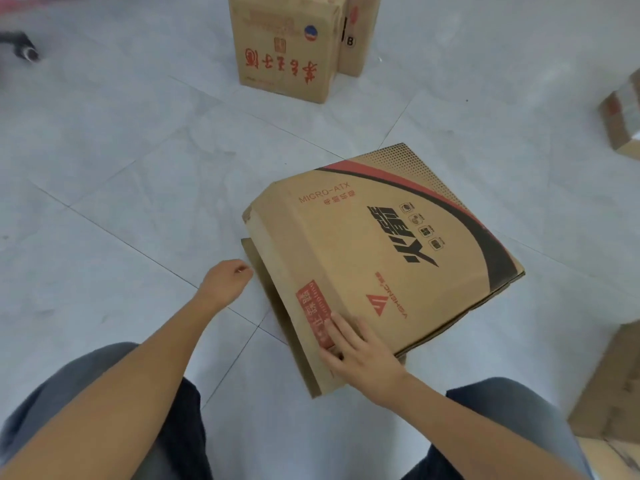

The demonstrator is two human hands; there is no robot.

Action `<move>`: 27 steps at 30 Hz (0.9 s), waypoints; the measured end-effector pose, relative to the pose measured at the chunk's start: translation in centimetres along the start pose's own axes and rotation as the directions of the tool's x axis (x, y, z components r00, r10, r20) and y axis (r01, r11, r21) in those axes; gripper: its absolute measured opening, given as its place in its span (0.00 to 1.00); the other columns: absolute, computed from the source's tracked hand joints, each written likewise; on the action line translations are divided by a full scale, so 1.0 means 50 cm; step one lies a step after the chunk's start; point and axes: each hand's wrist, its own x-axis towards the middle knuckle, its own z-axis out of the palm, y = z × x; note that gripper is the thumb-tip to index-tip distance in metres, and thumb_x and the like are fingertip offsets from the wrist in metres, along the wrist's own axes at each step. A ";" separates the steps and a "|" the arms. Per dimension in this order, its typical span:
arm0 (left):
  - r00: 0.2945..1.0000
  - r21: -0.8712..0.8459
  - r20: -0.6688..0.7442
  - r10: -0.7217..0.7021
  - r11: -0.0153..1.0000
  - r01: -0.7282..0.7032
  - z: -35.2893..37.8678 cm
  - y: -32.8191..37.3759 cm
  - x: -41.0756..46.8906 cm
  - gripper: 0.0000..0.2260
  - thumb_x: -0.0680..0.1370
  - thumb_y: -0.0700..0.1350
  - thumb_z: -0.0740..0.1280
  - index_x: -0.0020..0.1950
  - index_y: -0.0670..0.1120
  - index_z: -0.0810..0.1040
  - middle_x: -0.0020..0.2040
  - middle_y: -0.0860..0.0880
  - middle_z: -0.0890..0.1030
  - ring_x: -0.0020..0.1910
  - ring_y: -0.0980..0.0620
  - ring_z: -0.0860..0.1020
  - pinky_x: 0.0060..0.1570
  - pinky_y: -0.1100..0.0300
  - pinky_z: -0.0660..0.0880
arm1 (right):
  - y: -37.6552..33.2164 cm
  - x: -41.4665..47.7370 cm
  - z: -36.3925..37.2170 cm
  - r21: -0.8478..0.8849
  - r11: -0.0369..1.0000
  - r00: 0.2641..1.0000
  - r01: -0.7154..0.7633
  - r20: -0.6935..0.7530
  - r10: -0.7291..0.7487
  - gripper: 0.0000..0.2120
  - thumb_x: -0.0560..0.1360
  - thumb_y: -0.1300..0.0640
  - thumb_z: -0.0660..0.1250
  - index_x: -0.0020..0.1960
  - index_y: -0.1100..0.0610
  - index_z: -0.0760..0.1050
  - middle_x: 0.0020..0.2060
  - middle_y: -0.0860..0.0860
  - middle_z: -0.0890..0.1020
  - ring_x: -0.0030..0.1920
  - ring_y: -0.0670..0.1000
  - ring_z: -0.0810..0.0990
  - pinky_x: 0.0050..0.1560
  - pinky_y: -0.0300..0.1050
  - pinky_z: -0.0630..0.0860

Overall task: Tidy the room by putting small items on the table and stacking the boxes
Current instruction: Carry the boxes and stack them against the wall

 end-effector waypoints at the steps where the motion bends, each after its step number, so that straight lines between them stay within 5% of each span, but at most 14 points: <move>1: 1.000 0.022 0.007 -0.020 1.000 0.020 0.006 -0.009 0.007 0.09 0.80 0.43 0.59 0.46 0.40 0.75 0.45 0.43 0.76 0.45 0.46 0.74 0.44 0.58 0.66 | 0.004 0.007 0.007 0.001 1.000 0.996 -0.017 -0.093 0.017 0.25 0.52 0.53 0.78 0.48 0.54 0.78 0.51 0.57 0.82 0.57 0.57 0.78 0.54 0.53 0.76; 3: 0.996 0.044 0.018 -0.092 0.995 0.092 0.023 -0.026 0.019 0.08 0.79 0.42 0.59 0.39 0.44 0.70 0.39 0.46 0.72 0.38 0.49 0.70 0.39 0.59 0.63 | 0.013 0.014 0.019 0.058 0.995 0.947 -0.076 -0.309 0.090 0.11 0.63 0.62 0.66 0.44 0.54 0.71 0.40 0.54 0.80 0.48 0.55 0.74 0.48 0.46 0.69; 6: 0.977 0.020 0.034 -0.209 0.978 0.209 0.056 -0.030 0.016 0.13 0.79 0.43 0.59 0.34 0.46 0.64 0.35 0.48 0.67 0.32 0.52 0.66 0.34 0.59 0.62 | 0.027 0.011 0.021 0.133 0.971 0.860 -0.196 -0.452 0.236 0.13 0.62 0.67 0.52 0.36 0.54 0.72 0.32 0.52 0.71 0.38 0.52 0.63 0.38 0.43 0.60; 8: 0.952 -0.033 0.105 -0.286 0.956 0.291 0.084 -0.020 0.008 0.10 0.80 0.46 0.60 0.45 0.40 0.71 0.44 0.43 0.73 0.41 0.47 0.72 0.41 0.58 0.66 | 0.034 0.005 0.008 0.163 0.951 0.787 -0.262 -0.535 0.308 0.14 0.62 0.67 0.52 0.36 0.54 0.73 0.32 0.52 0.70 0.36 0.52 0.62 0.33 0.43 0.66; 11: 0.881 -0.092 0.213 -0.422 0.889 0.449 0.128 -0.003 -0.014 0.30 0.78 0.56 0.62 0.73 0.40 0.58 0.65 0.40 0.69 0.59 0.39 0.72 0.51 0.50 0.71 | 0.060 0.005 -0.012 0.225 0.895 0.645 -0.386 -0.627 0.436 0.14 0.63 0.66 0.53 0.44 0.53 0.68 0.38 0.52 0.68 0.37 0.52 0.63 0.27 0.39 0.66; 15: 0.803 -0.251 0.376 -0.463 0.783 0.569 0.185 -0.001 -0.049 0.34 0.75 0.60 0.65 0.74 0.43 0.58 0.70 0.40 0.67 0.57 0.38 0.75 0.50 0.48 0.75 | 0.093 0.004 -0.019 0.282 0.816 0.484 -0.505 -0.690 0.538 0.17 0.61 0.68 0.62 0.46 0.52 0.67 0.41 0.50 0.65 0.39 0.52 0.64 0.27 0.40 0.68; 19: 0.916 -0.598 0.254 -0.311 0.694 0.401 0.219 0.024 -0.048 0.12 0.77 0.39 0.66 0.60 0.43 0.70 0.60 0.39 0.77 0.48 0.42 0.76 0.49 0.49 0.75 | 0.112 0.005 -0.028 0.308 0.789 0.414 -0.531 -0.719 0.559 0.16 0.65 0.67 0.59 0.48 0.50 0.68 0.42 0.50 0.65 0.39 0.52 0.63 0.26 0.41 0.70; 23: 0.979 -0.670 0.077 -0.191 0.717 0.193 0.183 0.086 -0.042 0.12 0.77 0.30 0.59 0.57 0.42 0.70 0.53 0.42 0.76 0.50 0.42 0.76 0.49 0.50 0.75 | 0.130 0.008 -0.052 0.391 0.734 0.354 -0.556 -0.687 0.634 0.32 0.52 0.71 0.74 0.50 0.49 0.69 0.43 0.50 0.65 0.40 0.52 0.63 0.33 0.41 0.67; 27: 0.997 -0.643 0.027 -0.075 0.762 0.075 0.147 0.125 -0.052 0.13 0.78 0.31 0.60 0.60 0.43 0.70 0.53 0.44 0.76 0.51 0.43 0.76 0.53 0.48 0.75 | 0.161 0.005 -0.079 0.420 0.672 0.211 -0.610 -0.731 0.649 0.30 0.57 0.70 0.77 0.51 0.49 0.70 0.47 0.52 0.67 0.44 0.54 0.67 0.43 0.46 0.63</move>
